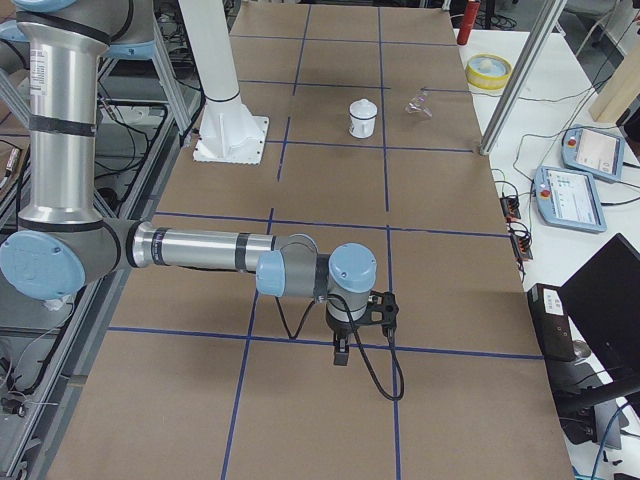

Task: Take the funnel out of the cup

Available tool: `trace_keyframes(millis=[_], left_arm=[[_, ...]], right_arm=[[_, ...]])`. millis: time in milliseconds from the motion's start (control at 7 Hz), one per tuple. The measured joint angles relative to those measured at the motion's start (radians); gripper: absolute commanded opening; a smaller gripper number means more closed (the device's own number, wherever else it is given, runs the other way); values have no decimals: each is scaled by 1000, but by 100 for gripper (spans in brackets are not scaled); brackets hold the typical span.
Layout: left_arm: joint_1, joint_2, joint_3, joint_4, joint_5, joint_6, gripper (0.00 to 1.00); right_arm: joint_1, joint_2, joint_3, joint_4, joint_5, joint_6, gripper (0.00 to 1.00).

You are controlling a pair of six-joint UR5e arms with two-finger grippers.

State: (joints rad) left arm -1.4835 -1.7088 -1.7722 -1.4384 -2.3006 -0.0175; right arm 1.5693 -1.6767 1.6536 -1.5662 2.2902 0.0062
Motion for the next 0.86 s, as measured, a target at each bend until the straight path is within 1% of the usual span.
trace_keyframes(millis=[286, 571, 857], left_arm=[[-55, 78, 73, -19, -6, 96, 100], [-68, 119, 93, -21, -7, 119, 100], [-78, 128, 97, -21, -4, 110, 100]], right_arm=[[0, 0, 0, 0, 0, 0, 100], [0, 0, 0, 0, 0, 0, 100], [0, 0, 0, 0, 0, 0, 100]])
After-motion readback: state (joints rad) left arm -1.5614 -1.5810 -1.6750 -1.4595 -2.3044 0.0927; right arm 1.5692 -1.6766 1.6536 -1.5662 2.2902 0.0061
